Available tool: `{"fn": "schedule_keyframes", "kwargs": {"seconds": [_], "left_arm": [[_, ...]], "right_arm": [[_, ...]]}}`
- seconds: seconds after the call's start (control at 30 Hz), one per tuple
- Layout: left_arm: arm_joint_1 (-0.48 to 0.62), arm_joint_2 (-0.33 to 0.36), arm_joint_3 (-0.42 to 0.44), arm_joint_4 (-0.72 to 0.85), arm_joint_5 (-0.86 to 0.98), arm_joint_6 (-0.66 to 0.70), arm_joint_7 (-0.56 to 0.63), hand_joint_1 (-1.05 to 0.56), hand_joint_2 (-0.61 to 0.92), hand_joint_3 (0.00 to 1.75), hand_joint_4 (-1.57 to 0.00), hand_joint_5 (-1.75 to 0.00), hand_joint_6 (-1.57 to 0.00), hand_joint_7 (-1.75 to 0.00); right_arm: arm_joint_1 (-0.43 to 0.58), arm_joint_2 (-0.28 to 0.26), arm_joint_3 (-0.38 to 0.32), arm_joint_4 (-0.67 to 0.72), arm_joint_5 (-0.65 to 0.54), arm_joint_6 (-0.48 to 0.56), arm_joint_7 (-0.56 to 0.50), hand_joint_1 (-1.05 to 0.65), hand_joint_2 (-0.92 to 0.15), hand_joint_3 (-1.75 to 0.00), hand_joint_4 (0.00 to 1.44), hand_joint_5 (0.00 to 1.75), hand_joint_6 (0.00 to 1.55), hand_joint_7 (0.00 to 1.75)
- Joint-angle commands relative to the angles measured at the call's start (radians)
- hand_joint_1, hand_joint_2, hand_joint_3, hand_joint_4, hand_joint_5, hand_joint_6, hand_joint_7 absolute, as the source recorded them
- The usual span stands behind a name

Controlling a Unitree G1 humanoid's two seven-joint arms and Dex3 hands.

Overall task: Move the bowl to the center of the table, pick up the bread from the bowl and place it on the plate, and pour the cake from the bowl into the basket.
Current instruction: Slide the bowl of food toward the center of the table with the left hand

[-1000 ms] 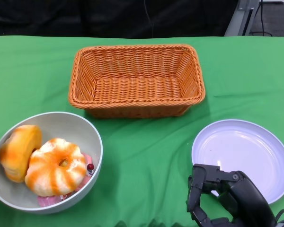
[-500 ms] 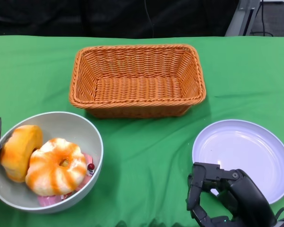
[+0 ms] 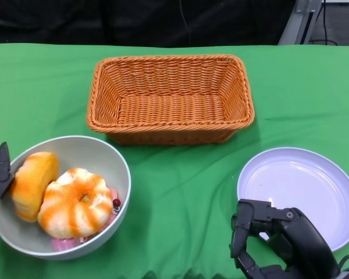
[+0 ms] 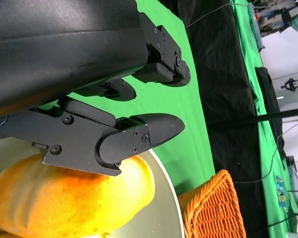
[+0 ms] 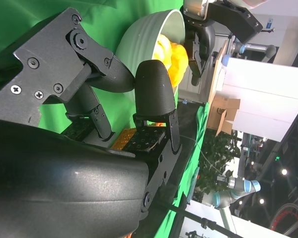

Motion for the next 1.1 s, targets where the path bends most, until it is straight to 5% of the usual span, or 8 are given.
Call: {"fn": "schedule_keyframes", "kwargs": {"seconds": [0.03, 1.1], "left_arm": [[0.037, -0.019, -0.01, -0.038, -0.008, 0.017, -0.01, -0.57, 0.92, 0.67, -0.48, -0.03, -0.41, -0.02], [0.317, -0.209, -0.072, -0.653, -0.116, 0.176, -0.078, -0.62, 0.92, 0.56, -0.47, 0.0, -0.43, 0.0]], "right_arm": [[-0.001, -0.003, -0.009, -0.003, 0.007, 0.002, -0.004, -0.08, -0.38, -1.37, 0.84, 1.75, 0.75, 1.51], [0.0, -0.003, -0.009, 0.0, 0.002, 0.007, -0.004, -0.08, -0.36, -1.41, 0.84, 1.75, 0.75, 1.52]]}}
